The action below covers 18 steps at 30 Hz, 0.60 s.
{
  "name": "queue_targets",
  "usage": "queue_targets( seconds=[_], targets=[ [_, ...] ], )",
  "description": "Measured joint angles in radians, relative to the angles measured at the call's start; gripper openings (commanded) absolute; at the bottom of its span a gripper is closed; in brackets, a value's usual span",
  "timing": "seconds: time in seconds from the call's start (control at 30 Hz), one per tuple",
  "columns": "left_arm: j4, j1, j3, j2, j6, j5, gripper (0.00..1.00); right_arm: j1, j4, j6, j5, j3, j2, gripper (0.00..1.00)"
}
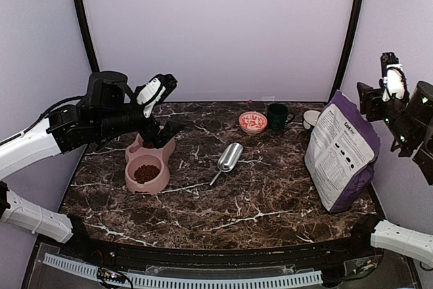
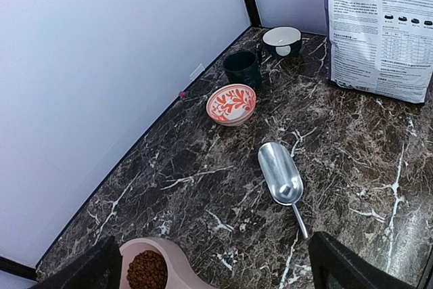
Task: Serve the pet food
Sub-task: Move the pet food bag to the corner of the board.
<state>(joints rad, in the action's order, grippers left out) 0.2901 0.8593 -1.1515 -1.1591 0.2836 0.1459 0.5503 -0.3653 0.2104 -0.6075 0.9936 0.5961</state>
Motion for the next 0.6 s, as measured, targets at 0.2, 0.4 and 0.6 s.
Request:
queue_targets(
  seconds=[0.2, 0.4, 0.6],
  targets=[
    [-0.005, -0.004, 0.008, 0.0, -0.049, 0.052, 0.99, 0.0, 0.045, -0.074, 0.143, 0.064, 0.131, 0.68],
    [-0.004, -0.023, 0.027, 0.001, -0.101, 0.128, 0.99, 0.0, 0.086, -0.172, 0.288, 0.125, 0.28, 0.7],
    [-0.002, -0.098, 0.083, 0.047, -0.162, 0.19, 0.99, 0.0, 0.114, -0.264, 0.415, 0.129, 0.409, 0.71]
  ],
)
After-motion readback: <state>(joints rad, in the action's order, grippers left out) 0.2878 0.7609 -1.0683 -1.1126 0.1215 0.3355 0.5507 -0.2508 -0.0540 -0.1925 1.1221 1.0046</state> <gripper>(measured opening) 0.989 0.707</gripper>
